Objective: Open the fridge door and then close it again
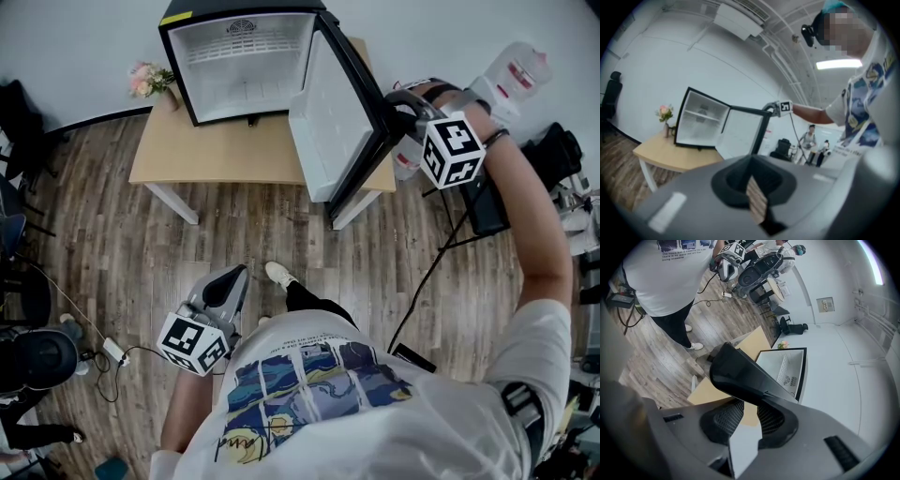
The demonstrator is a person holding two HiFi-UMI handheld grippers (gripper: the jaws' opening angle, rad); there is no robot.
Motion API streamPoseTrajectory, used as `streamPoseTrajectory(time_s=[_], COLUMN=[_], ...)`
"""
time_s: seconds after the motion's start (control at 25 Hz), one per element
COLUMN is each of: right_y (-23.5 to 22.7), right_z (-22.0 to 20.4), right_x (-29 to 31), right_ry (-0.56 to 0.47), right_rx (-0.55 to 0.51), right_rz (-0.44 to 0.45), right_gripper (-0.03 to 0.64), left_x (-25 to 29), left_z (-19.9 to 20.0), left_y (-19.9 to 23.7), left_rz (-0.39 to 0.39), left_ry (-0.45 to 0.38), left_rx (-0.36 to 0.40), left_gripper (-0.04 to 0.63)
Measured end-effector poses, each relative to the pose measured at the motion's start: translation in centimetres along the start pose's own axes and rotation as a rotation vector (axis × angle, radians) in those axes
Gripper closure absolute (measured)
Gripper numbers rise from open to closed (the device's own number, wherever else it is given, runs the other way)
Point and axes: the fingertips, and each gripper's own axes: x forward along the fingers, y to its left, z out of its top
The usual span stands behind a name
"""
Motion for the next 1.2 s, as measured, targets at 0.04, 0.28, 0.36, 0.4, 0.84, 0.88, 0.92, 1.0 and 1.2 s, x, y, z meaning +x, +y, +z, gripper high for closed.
streamPoseTrajectory(time_s=[0.04,0.28,0.36,0.4,0.84,0.88,0.92,1.0,1.2], right_y=[-0.01,0.01,0.03,0.05,0.06,0.02,-0.03,-0.09,-0.2], right_z=[0.02,-0.1,-0.13,-0.14,0.0,0.02,0.06,0.2,0.77], right_x=[0.0,0.07,0.09,0.08,-0.14,-0.09,-0.05,-0.05,-0.35], right_ry=[0.0,-0.003,-0.004,-0.004,-0.006,-0.006,-0.007,-0.013,-0.024], right_rx=[0.0,0.002,0.002,0.002,0.008,0.007,0.008,0.012,0.01], right_rz=[0.0,-0.004,-0.004,-0.004,0.001,0.002,0.003,0.004,0.007], right_gripper=[0.542,0.542,0.543,0.543,0.541,0.541,0.541,0.541,0.541], left_x=[0.01,0.47,0.54,0.52,0.51,0.51,0.5,0.45,0.27], left_z=[-0.03,-0.11,-0.08,-0.04,-0.19,-0.19,-0.2,-0.23,-0.36], left_y=[-0.01,-0.29,-0.31,-0.28,-0.33,-0.26,-0.18,-0.09,-0.33], left_rz=[0.0,-0.006,-0.006,-0.005,-0.008,-0.007,-0.007,-0.004,-0.002], left_ry=[0.001,0.003,0.004,0.003,0.001,0.001,0.001,0.001,-0.002], left_rx=[0.0,0.001,0.002,0.003,-0.005,-0.006,-0.007,-0.007,-0.011], left_gripper=[0.588,0.588,0.588,0.588,0.588,0.588,0.588,0.588,0.588])
